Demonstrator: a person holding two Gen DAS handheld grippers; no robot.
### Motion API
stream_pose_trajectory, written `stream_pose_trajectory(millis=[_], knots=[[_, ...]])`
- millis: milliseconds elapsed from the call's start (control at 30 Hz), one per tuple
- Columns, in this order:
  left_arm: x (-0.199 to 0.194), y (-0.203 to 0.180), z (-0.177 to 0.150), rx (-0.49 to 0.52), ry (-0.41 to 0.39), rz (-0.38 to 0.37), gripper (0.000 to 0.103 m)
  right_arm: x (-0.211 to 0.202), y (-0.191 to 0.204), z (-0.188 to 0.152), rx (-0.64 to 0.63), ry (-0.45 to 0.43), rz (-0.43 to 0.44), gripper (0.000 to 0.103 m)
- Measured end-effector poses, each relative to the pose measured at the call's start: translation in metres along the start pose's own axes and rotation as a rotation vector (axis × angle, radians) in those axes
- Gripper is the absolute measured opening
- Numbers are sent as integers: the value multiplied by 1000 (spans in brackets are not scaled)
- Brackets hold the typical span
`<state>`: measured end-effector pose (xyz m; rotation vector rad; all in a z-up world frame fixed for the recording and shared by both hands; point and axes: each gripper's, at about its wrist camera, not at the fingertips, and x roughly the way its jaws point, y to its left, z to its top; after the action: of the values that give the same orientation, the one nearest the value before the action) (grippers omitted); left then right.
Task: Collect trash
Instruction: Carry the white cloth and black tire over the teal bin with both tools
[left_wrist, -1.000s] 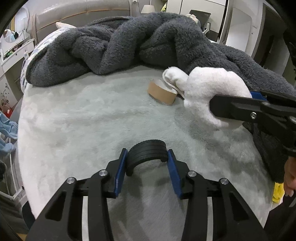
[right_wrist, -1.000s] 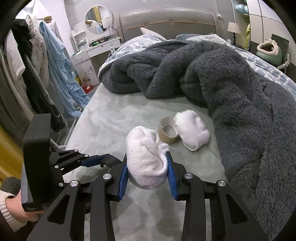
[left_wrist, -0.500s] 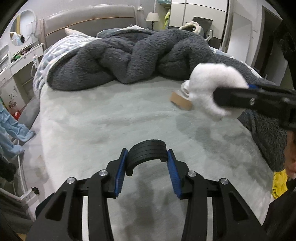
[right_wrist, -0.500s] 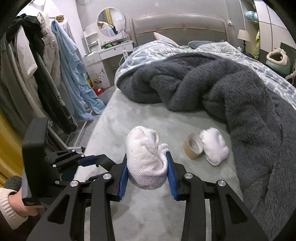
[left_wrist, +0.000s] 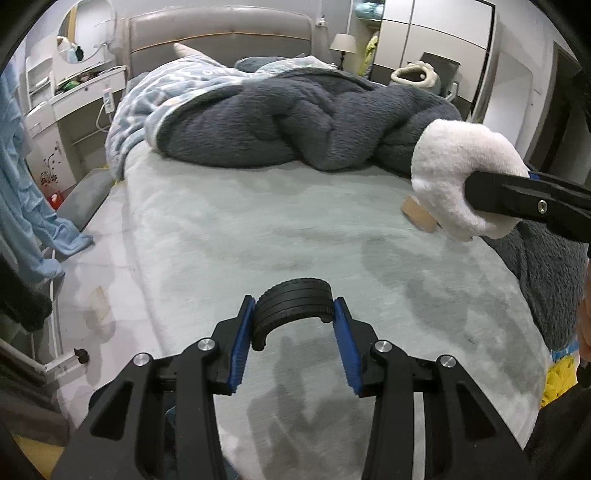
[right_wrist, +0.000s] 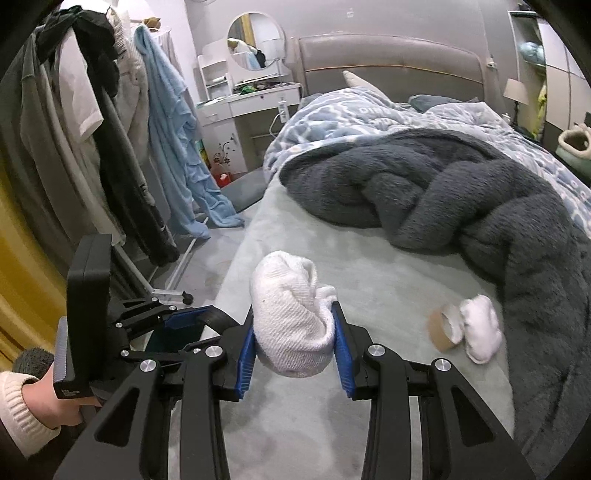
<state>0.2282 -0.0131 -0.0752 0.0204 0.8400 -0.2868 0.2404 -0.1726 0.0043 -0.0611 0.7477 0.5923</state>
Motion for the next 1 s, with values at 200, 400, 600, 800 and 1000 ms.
stream_pose_trajectory(millis=[200, 400, 600, 800, 1000], knots=[[-7, 31, -7, -51, 19, 21, 45, 15, 24, 10, -23, 12, 27, 38], [-11, 60, -16, -101, 50, 53, 45, 26, 53, 19, -55, 22, 52, 38], [-12, 95, -30, -174, 105, 81, 45, 40, 74, 24, -73, 35, 74, 38], [-12, 123, -44, -232, 147, 96, 45, 58, 98, 25, -98, 59, 95, 38], [-10, 148, -58, -277, 196, 108, 45, 74, 115, 26, -120, 80, 120, 38]])
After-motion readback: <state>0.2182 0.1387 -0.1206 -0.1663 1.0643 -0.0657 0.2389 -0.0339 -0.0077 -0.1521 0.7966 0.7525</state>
